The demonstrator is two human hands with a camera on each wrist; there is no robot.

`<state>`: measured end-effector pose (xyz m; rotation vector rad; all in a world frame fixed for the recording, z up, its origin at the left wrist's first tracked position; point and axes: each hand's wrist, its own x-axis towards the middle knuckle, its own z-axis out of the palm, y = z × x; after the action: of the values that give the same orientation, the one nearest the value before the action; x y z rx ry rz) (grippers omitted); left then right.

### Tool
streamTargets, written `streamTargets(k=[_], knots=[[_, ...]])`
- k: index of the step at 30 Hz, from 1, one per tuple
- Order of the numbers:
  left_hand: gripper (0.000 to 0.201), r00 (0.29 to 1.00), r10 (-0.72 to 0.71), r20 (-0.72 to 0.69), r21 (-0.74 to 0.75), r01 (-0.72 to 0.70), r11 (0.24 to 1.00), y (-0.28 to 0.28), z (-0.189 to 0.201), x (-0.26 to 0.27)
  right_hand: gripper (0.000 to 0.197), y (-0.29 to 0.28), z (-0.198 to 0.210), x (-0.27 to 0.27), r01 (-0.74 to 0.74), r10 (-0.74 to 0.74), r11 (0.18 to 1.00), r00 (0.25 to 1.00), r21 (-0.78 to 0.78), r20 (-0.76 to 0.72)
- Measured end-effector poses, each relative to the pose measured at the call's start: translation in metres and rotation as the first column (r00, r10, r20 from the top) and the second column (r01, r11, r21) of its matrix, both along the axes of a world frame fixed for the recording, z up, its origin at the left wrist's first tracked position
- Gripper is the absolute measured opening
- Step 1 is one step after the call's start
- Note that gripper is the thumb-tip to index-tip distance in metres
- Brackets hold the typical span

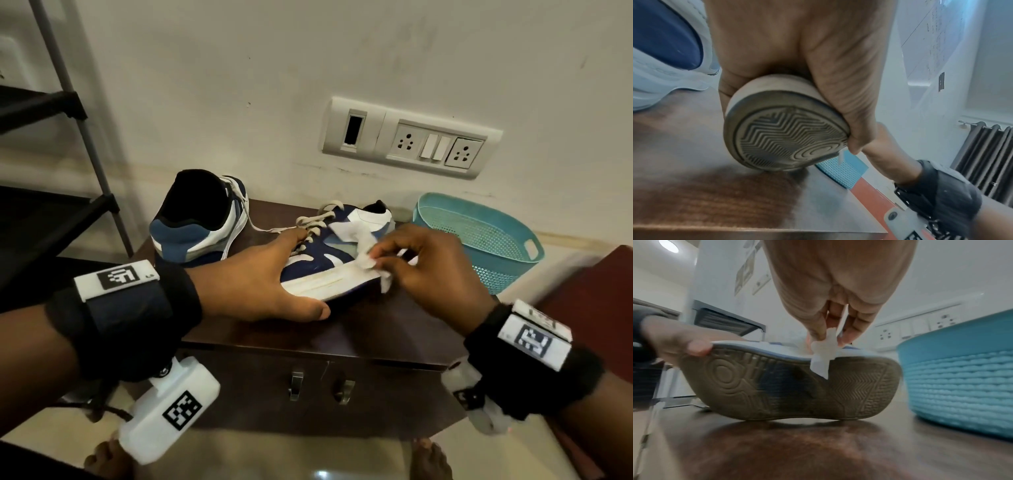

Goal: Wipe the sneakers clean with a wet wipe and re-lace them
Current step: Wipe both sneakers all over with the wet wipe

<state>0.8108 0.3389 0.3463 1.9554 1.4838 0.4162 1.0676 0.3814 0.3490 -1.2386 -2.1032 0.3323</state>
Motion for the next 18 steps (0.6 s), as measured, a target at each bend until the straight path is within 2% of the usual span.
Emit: streamTargets(k=[2,4,8,10,11,15,18], knots=[[0.115,1.0,0.012,-0.002,-0.006,-0.012,1.0,0.0,0.0,0.0,0.021,0.016,0.004,0.014,0.133,-0.134,0.99,0.99,0.039,0.029],[0.116,1.0,-0.002,-0.013,0.001,0.002,1.0,0.0,0.0,0.001,0.017,0.02,0.004,0.014,0.155,-0.157,0.984,0.987,0.083,0.02],[0.114,0.999,-0.01,-0.05,0.007,0.011,1.0,-0.002,0.001,0.003,0.015,-0.007,0.0,-0.018,-0.099,0.1,0.991,0.995,0.09,-0.011],[0.118,0.997,-0.024,-0.074,0.009,0.025,1.0,-0.001,0.0,0.003,0.014,-0.013,0.002,-0.023,-0.173,0.172,0.982,0.985,0.081,0.017],[0.119,0.996,-0.032,-0.084,0.009,0.032,0.999,-0.001,0.0,0.003,0.014,-0.009,0.004,-0.019,-0.148,0.147,0.986,0.989,0.075,0.022],[0.119,0.994,-0.031,-0.1,0.023,0.034,0.999,-0.001,-0.002,0.002,0.019,0.022,0.013,0.005,0.115,-0.116,0.993,0.993,0.034,0.037],[0.117,0.993,-0.034,-0.111,0.04,0.039,0.998,-0.001,-0.002,0.003,0.027,0.026,0.012,0.005,0.154,-0.154,0.988,0.987,-0.001,0.032]])
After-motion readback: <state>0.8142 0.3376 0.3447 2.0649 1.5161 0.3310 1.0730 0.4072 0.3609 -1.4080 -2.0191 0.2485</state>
